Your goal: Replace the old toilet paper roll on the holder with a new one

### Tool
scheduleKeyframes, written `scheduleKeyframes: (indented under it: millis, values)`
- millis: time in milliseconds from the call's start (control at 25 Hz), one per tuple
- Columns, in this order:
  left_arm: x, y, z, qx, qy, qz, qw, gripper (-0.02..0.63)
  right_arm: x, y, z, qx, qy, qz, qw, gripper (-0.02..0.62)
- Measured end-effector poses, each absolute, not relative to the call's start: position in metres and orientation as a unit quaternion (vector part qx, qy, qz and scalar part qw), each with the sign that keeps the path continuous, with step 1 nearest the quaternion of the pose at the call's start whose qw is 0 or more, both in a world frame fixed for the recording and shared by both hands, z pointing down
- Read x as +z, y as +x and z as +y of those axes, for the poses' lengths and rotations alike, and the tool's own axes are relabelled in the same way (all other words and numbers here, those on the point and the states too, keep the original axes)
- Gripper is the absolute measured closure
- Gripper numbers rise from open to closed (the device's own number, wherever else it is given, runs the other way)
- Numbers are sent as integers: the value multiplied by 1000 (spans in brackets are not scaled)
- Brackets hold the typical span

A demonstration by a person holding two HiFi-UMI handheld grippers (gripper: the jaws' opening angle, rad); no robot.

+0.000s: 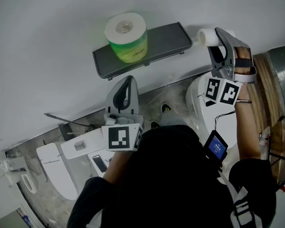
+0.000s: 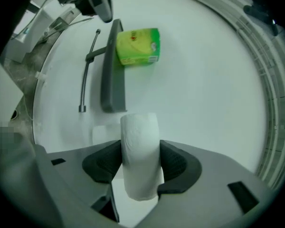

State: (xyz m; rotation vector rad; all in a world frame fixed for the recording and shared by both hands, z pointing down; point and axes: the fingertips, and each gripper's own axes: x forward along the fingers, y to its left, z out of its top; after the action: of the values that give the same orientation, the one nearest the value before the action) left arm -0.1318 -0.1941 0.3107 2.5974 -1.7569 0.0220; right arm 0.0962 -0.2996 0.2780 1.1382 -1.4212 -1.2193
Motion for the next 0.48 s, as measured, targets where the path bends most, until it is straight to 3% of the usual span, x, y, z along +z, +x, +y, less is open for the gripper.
scheduleKeyframes:
  millis: [280,400,480]
  values:
    - [307,-138,-190,3,821,-570,-7,583,204,26,-291,-496,442,-681,307,356]
    - [306,-141,-186,4,818,-575,-8,583,181,1,-290,-419,426,-776,201,356]
    - [305,-144,-185,1,814,-580,-5,584,176,-12,-293,-309,397,-856,116,356]
